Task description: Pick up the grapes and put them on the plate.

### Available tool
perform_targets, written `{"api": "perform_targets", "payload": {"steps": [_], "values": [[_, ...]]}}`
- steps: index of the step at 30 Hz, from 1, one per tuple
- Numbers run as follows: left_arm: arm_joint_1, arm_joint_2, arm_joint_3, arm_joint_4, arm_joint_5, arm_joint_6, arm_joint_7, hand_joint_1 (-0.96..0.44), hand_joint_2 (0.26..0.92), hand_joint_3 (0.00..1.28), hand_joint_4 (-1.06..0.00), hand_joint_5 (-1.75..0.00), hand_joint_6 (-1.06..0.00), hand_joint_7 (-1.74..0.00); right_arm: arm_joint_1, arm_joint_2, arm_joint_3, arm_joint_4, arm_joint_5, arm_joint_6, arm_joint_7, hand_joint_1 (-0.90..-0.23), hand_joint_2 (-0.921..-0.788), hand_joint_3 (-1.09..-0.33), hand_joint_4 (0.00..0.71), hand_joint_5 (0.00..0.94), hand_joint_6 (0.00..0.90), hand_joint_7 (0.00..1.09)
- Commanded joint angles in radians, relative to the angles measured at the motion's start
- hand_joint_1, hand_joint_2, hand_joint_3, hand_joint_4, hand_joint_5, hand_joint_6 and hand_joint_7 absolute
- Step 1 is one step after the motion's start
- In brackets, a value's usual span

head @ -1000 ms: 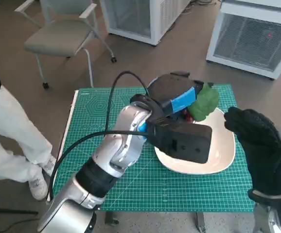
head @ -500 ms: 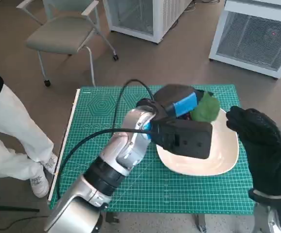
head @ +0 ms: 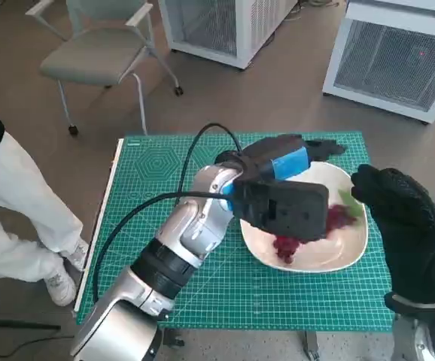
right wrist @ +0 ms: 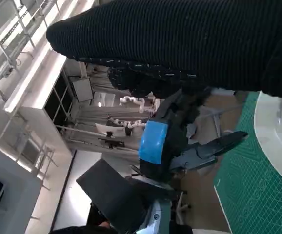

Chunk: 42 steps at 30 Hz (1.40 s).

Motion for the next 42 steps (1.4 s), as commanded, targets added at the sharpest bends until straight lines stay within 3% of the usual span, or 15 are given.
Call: {"api": "perform_targets", "payload": {"steps": [1, 15, 26, 30, 35, 42], "values": [[-0.018, -0.005, 0.026, 0.014, -0.036, -0.030, 0.006, -0.32, 0.746, 0.00, 0.00, 0.00, -0.07, 0.00, 0.019, 0.000, -0.001, 0.001, -0.003, 0.014, -0.006, -0.352, -0.921, -0.603, 0.423, 0.785, 0.226, 0.98], [0.038, 0.052, 0.055, -0.028, -0.043, -0.067, 0.043, -0.27, 0.741, 0.00, 0.00, 0.00, -0.08, -0.01, 0.025, 0.000, 0.002, -0.005, 0.000, 0.017, -0.003, -0.348, -0.921, -0.605, 0.425, 0.781, 0.226, 0.98], [0.194, 0.184, 0.149, -0.188, -0.109, -0.071, 0.011, -0.30, 0.759, 0.01, 0.00, 0.00, -0.16, -0.04, 0.024, -0.002, 0.008, -0.009, -0.001, 0.021, -0.002, -0.347, -0.921, -0.606, 0.426, 0.781, 0.226, 0.98], [0.263, 0.210, 0.236, -0.166, -0.230, -0.164, -0.014, -0.32, 0.767, 0.01, -0.03, -0.01, -0.19, -0.04, 0.024, -0.003, 0.008, -0.007, 0.000, 0.020, -0.001, -0.346, -0.921, -0.607, 0.425, 0.781, 0.226, 0.98], [0.324, 0.180, 0.391, -0.026, -0.481, -0.326, -0.110, -0.36, 0.789, 0.01, -0.05, -0.01, -0.19, -0.03, 0.022, -0.005, 0.008, -0.002, 0.002, 0.020, 0.003, -0.347, -0.921, -0.607, 0.425, 0.782, 0.225, 0.98], [0.396, 0.115, 0.570, 0.093, -0.736, -0.401, -0.200, -0.43, 0.827, 0.01, -0.04, 0.00, -0.21, -0.02, 0.014, -0.010, 0.006, 0.002, 0.012, 0.031, 0.007, -0.351, -0.921, -0.605, 0.424, 0.783, 0.224, 0.98]]}}
